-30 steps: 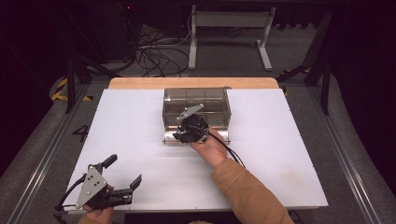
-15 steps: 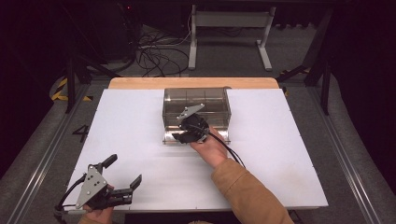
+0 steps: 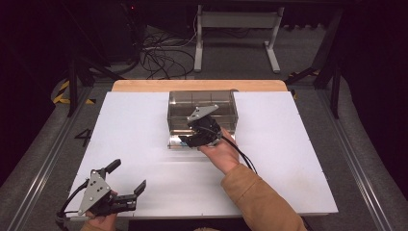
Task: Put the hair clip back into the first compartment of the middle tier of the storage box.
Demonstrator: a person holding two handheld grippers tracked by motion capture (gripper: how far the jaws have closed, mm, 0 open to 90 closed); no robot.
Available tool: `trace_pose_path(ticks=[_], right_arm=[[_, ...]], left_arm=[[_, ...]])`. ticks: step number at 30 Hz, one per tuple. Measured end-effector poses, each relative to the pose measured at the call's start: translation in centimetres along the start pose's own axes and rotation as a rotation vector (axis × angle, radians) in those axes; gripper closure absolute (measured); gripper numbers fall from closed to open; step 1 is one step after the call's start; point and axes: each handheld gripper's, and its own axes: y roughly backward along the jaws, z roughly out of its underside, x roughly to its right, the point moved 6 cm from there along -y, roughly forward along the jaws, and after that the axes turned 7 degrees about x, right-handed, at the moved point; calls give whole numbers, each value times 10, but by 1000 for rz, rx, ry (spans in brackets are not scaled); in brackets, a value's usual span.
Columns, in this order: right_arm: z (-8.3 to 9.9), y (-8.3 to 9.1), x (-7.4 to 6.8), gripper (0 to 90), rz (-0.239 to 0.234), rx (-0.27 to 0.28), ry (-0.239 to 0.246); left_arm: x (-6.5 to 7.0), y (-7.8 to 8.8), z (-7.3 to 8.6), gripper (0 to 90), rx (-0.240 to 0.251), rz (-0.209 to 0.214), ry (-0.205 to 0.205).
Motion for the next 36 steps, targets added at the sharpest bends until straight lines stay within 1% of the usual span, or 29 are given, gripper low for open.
trace_pose_path(ticks=[6, 10, 14, 20, 22, 27, 31, 36], right_arm=[[-3, 6, -3, 411, 3, 12, 20], [-5, 10, -4, 398, 1, 22, 23], [-6, 17, -4, 376, 10, 29, 31], [-7, 31, -5, 296, 17, 42, 46], [-6, 36, -5, 267, 19, 52, 51], [-7, 52, -4, 208, 16, 87, 46], [-5, 64, -2, 175, 20, 114, 40], [-3, 79, -1, 155, 24, 142, 39]], left_arm=[[0, 0, 0, 17, -2, 0, -1], [0, 0, 0, 18, -1, -1, -1], [0, 0, 0, 18, -1, -1, 0], [0, 0, 0, 17, -1, -2, -4], [0, 0, 0, 18, -1, -3, -1], [0, 0, 0, 18, -3, -3, -1], [0, 0, 0, 18, -2, -2, -2], [0, 0, 0, 18, -2, -3, -1]])
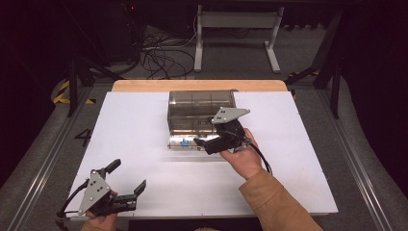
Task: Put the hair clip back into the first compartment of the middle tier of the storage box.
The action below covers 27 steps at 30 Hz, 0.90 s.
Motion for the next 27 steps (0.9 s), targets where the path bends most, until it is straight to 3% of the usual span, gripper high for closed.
trace_pose_path(ticks=[12, 27], right_arm=[[5, 33, 5, 112, 25, 62, -7], [30, 71, 13, 83, 65, 116, -12]], left_arm=[[0, 0, 0, 18, 0, -1, 0], [0, -1, 0, 17, -5, -1, -12]])
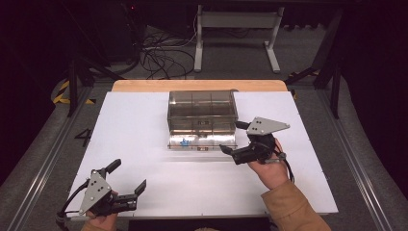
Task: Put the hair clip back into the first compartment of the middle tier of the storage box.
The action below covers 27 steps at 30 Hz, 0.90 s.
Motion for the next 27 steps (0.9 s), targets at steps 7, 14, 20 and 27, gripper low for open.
trace_pose_path(ticks=[7, 14, 20, 27], right_arm=[[13, 17, 8, 79, 28, 13, -16], [26, 34, 14, 76, 52, 23, -35], [39, 45, 17, 75, 68, 33, -44], [55, 56, 20, 72, 88, 32, -64]], left_arm=[[0, -1, 0, 18, 0, -2, 4], [0, -1, 0, 18, 1, -3, 9], [0, -1, 1, 18, 0, -3, 9], [1, -2, 1, 18, -1, -4, 8]])
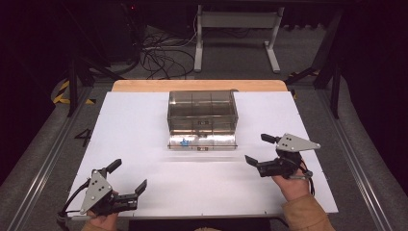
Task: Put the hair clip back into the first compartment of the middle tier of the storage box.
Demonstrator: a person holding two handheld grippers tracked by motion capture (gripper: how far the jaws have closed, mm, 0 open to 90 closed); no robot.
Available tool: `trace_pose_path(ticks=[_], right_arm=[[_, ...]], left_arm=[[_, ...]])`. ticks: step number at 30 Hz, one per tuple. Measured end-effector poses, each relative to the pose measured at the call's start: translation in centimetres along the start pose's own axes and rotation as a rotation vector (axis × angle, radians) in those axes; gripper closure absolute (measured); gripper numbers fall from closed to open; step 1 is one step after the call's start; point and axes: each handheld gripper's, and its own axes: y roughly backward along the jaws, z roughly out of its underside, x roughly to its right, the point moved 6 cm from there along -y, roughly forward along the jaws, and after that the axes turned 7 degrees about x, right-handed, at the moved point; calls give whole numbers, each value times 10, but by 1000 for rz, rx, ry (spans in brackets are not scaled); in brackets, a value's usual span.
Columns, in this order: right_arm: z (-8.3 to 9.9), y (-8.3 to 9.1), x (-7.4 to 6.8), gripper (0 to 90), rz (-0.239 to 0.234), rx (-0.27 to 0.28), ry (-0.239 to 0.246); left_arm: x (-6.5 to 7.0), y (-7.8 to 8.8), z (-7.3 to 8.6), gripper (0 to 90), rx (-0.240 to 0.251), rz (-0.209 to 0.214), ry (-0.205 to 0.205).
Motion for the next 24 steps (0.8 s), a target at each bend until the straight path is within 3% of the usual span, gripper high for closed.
trace_pose_path(ticks=[9, 17, 24], right_arm=[[29, 21, 2, 64, 19, 17, -26], [63, 43, 8, 63, 55, 10, -85], [69, 43, 10, 60, 56, -4, -98]], left_arm=[[-1, -1, 1, 17, -5, 4, -9], [-1, -3, 3, 17, -16, 10, -14], [-1, -4, 4, 17, -17, 14, -5]])
